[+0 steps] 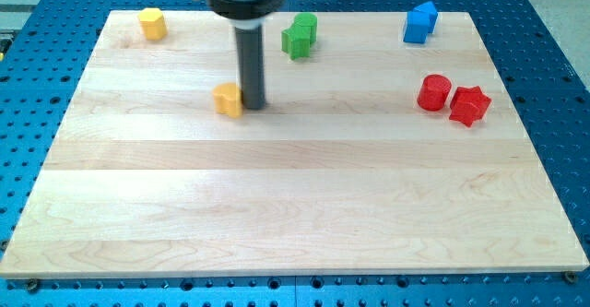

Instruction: Place the heart below the hexagon

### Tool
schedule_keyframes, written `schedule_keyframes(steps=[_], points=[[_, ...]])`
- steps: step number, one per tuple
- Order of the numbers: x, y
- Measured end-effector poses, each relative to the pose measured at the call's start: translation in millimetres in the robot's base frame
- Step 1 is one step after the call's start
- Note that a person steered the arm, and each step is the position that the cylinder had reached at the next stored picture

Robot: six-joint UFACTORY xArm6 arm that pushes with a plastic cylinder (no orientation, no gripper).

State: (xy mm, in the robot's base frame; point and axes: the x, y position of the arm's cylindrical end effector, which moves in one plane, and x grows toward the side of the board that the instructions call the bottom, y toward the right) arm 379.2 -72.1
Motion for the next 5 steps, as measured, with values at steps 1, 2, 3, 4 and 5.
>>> schedule_keyframes(steps=[1, 2, 3, 4, 5], points=[[22.0, -4.2], [33.7, -16.2], [22.7, -48.8], [0.3, -72.1], [27.9, -77.7]])
